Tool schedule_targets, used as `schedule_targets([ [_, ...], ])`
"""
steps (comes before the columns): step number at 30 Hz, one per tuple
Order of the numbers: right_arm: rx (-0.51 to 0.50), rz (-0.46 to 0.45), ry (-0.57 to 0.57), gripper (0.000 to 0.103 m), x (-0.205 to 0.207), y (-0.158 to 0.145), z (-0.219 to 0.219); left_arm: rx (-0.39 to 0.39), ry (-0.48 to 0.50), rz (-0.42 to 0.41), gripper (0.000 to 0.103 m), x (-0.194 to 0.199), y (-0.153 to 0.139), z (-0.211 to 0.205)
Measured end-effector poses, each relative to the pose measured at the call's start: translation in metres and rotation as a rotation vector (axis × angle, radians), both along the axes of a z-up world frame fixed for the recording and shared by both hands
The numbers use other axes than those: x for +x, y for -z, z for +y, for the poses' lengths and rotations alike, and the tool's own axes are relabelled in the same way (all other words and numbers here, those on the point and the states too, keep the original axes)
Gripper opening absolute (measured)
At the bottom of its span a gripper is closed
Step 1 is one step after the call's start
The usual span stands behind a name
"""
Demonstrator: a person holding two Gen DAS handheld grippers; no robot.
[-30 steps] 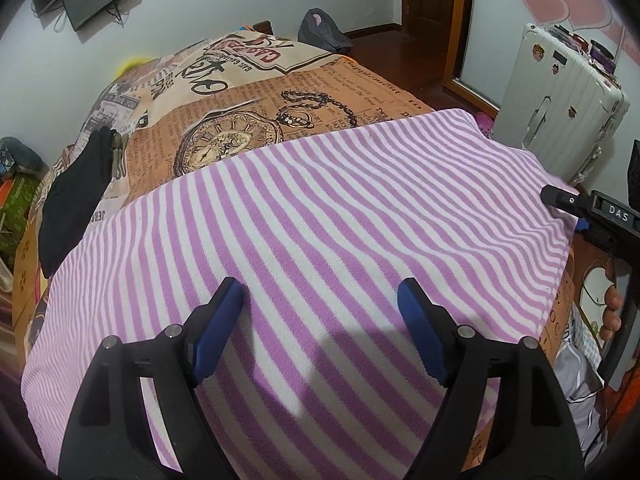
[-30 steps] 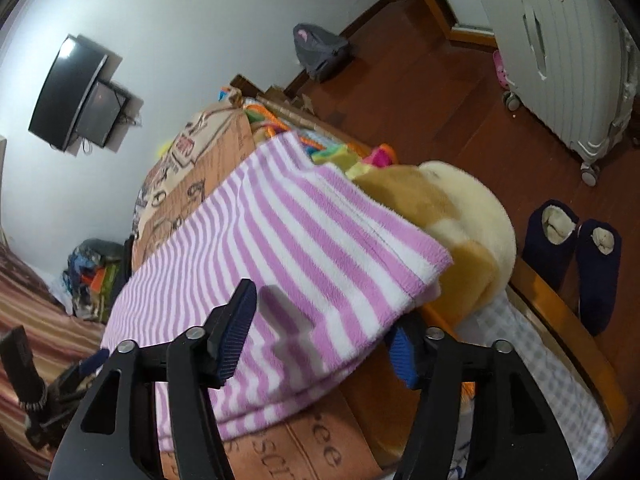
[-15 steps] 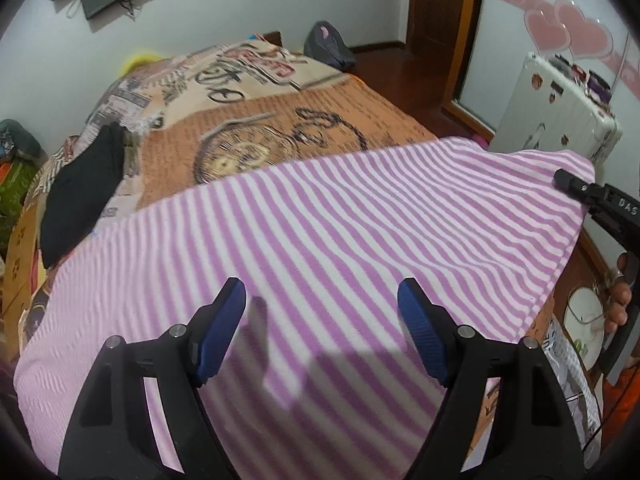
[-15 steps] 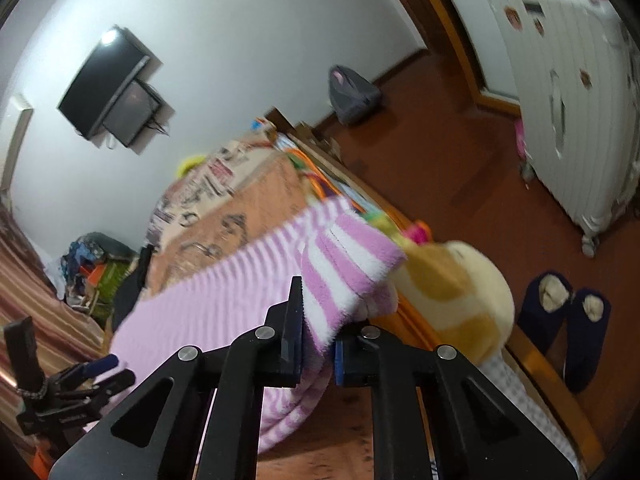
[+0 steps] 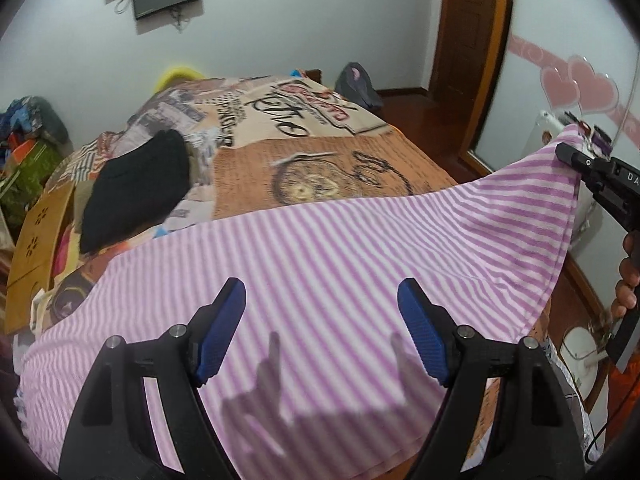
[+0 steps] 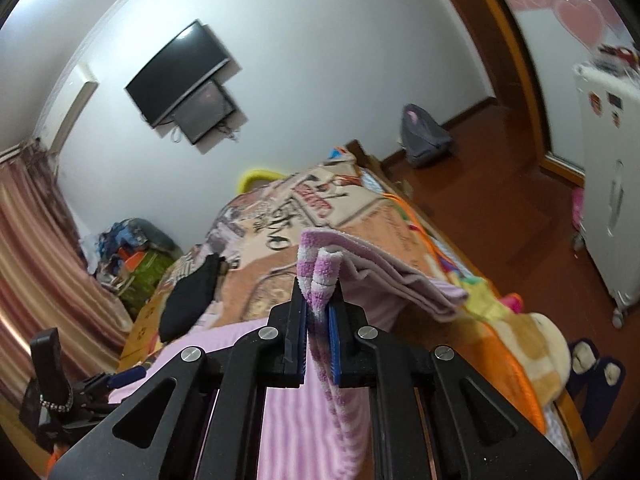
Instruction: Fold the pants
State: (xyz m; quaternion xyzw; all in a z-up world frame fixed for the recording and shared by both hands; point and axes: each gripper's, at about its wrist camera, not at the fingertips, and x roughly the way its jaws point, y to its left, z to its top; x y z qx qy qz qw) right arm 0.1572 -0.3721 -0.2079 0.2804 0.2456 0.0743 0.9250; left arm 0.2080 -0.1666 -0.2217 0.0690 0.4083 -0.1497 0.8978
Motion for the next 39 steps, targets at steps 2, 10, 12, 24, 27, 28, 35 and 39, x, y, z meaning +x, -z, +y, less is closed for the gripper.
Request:
schedule_targets([
  [2, -0.008, -0.011, -0.022, 0.008, 0.005, -0.005, 0.011, -0.012, -0.019, -0.007, 0.079, -0.002, -0.001, 0.018],
  [10, -0.066, -0.057, -0.11, 0.008, 0.024, -0.03, 0.066, -0.081, -0.123, -0.02, 0.079, -0.009, -0.001, 0.096],
  [12, -0.085, -0.074, -0.137, 0.008, 0.029, -0.038, 0.08, -0.102, -0.156, -0.021, 0.079, -0.013, 0.0, 0.118],
  [24, -0.184, -0.149, -0.372, 0.008, 0.056, -0.07, 0.184, -0.173, -0.372, -0.054, 0.079, -0.045, 0.005, 0.228],
  [27, -0.195, -0.136, -0.462, 0.008, 0.06, -0.064, 0.218, -0.172, -0.419, -0.06, 0.079, -0.058, 0.007, 0.253],
  [28, -0.192, -0.126, -0.499, 0.008, 0.062, -0.059, 0.231, -0.172, -0.435, -0.059, 0.079, -0.061, 0.009, 0.26],
  [35, -0.194, -0.043, -0.689, 0.008, 0.061, -0.026, 0.295, -0.197, -0.534, -0.025, 0.079, -0.078, 0.022, 0.301],
  [39, -0.219, 0.033, -0.791, 0.008, 0.053, 0.005, 0.321, -0.211, -0.568, -0.002, 0.079, -0.083, 0.03, 0.314],
])
